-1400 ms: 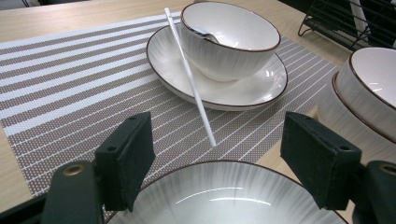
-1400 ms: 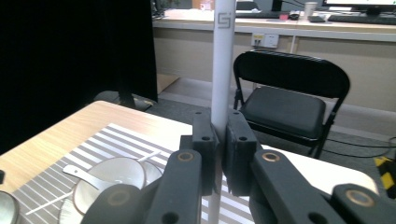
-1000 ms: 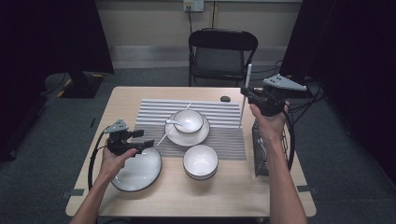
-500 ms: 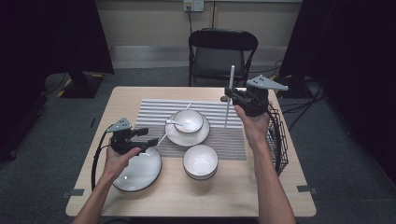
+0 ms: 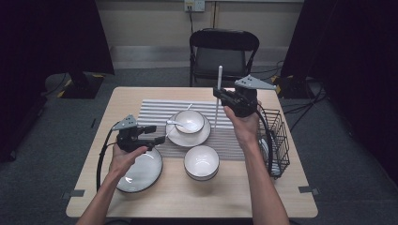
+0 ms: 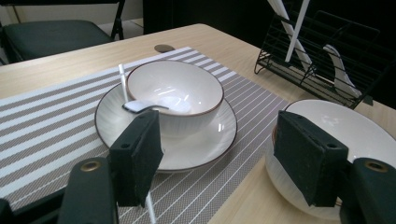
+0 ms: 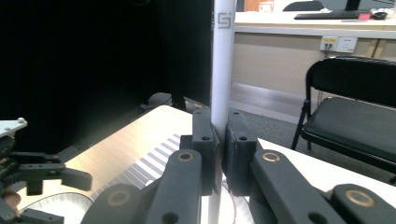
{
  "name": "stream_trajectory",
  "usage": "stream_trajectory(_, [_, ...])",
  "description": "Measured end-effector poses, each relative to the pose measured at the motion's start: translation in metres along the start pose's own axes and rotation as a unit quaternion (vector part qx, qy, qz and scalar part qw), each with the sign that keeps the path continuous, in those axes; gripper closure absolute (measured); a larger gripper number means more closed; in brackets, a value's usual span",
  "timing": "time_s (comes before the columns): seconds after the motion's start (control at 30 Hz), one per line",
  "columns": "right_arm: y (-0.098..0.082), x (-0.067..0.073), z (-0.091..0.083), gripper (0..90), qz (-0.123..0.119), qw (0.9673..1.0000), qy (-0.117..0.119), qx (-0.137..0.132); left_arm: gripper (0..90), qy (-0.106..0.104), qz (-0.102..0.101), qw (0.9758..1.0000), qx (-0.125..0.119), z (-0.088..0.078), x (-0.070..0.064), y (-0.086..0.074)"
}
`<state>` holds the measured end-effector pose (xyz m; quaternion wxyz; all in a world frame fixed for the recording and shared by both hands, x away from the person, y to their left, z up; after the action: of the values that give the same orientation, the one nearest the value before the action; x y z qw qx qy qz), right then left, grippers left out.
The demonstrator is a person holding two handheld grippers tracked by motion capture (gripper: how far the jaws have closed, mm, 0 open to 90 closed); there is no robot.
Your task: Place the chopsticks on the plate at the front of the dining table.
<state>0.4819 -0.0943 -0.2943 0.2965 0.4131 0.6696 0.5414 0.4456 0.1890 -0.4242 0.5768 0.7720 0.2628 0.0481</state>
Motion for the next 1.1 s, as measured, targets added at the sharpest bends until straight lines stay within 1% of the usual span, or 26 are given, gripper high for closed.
stream_trajectory(0.03, [0.001, 0.005, 0.002, 85.0, 0.000, 1.0000, 0.006, -0.002, 32.5, -0.005, 0.008, 1.0000, 0.002, 0.002, -0.002, 0.004])
stream_trajectory(0.07, [0.001, 0.005, 0.002, 85.0, 0.000, 1.0000, 0.006, -0.002, 33.0, -0.005, 0.008, 1.0000, 0.002, 0.002, -0.002, 0.004])
stream_trajectory(0.1, [0.003, 0.011, 0.004, 84.9, -0.001, 0.9999, 0.015, -0.003, 33.0, -0.005, 0.010, 0.9999, 0.000, 0.004, -0.004, 0.006])
stream_trajectory(0.13, [0.003, 0.011, 0.004, 84.9, -0.001, 0.9999, 0.015, -0.003, 33.0, -0.007, 0.011, 0.9999, -0.002, 0.005, -0.005, 0.008])
stream_trajectory(0.17, [0.003, 0.014, 0.004, 84.9, -0.001, 0.9998, 0.017, -0.004, 33.3, -0.010, 0.011, 0.9999, -0.009, 0.006, -0.007, 0.009])
stream_trajectory(0.27, [0.003, 0.024, 0.007, 84.9, -0.004, 0.9996, 0.029, -0.002, 34.6, -0.014, 0.015, 0.9998, -0.008, 0.010, -0.010, 0.010])
stream_trajectory(0.33, [0.002, 0.030, 0.009, 84.9, -0.004, 0.9994, 0.035, -0.002, 35.5, -0.013, 0.016, 0.9998, -0.007, 0.012, -0.011, 0.010])
stream_trajectory(0.37, [0.002, 0.030, 0.009, 84.9, -0.004, 0.9994, 0.035, -0.002, 35.5, -0.016, 0.017, 0.9997, -0.006, 0.013, -0.011, 0.010])
stream_trajectory(0.6, [0.003, 0.039, 0.013, 84.9, -0.004, 0.9990, 0.045, -0.001, 36.9, -0.014, 0.017, 0.9996, -0.016, 0.017, -0.013, 0.013])
stream_trajectory(0.67, [0.003, 0.041, 0.014, 84.9, -0.002, 0.9988, 0.049, -0.003, 37.6, -0.015, 0.018, 0.9996, -0.016, 0.019, -0.014, 0.014])
stream_trajectory(0.7, [0.004, 0.045, 0.014, 84.9, -0.002, 0.9986, 0.052, -0.004, 38.9, -0.019, 0.021, 0.9995, -0.017, 0.021, -0.016, 0.017])
stream_trajectory(0.8, [0.004, 0.049, 0.015, 84.9, -0.003, 0.9984, 0.056, -0.003, 38.6, -0.017, 0.021, 0.9995, -0.018, 0.023, -0.018, 0.020])
stream_trajectory(0.87, [0.003, 0.052, 0.016, 84.9, -0.003, 0.9982, 0.061, -0.003, 38.9, -0.025, 0.019, 0.9993, -0.018, 0.025, -0.020, 0.022])
stream_trajectory(0.9, [0.003, 0.055, 0.017, 84.9, -0.005, 0.9979, 0.065, -0.003, 39.7, -0.024, 0.023, 0.9993, -0.016, 0.026, -0.021, 0.023])
stream_trajectory(0.93, [0.003, 0.057, 0.017, 85.0, -0.007, 0.9978, 0.066, -0.003, 39.9, -0.034, 0.018, 0.9990, -0.021, 0.029, -0.024, 0.024])
stream_trajectory(0.97, [0.003, 0.058, 0.017, 84.9, -0.007, 0.9977, 0.068, -0.003, 40.5, -0.033, 0.026, 0.9990, -0.017, 0.030, -0.025, 0.025])
stream_trajectory(1.07, [0.004, 0.060, 0.018, 85.0, -0.006, 0.9976, 0.070, -0.003, 44.3, -0.036, 0.028, 0.9988, -0.019, 0.032, -0.027, 0.027])
stream_trajectory(1.1, [0.004, 0.060, 0.018, 84.9, -0.005, 0.9974, 0.072, -0.003, 44.3, -0.035, 0.032, 0.9987, -0.019, 0.033, -0.028, 0.028])
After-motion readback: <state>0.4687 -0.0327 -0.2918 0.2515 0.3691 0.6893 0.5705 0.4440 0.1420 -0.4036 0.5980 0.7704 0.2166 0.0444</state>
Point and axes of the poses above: each handheld gripper's, and its own axes: z roughly forward along the jaws, y roughly out of its top, x roughly to its left, the point moved 5 cm from there along z, roughly forward along the jaws, and after that the axes turned 10 degrees about -y, right-handed, at the moved point
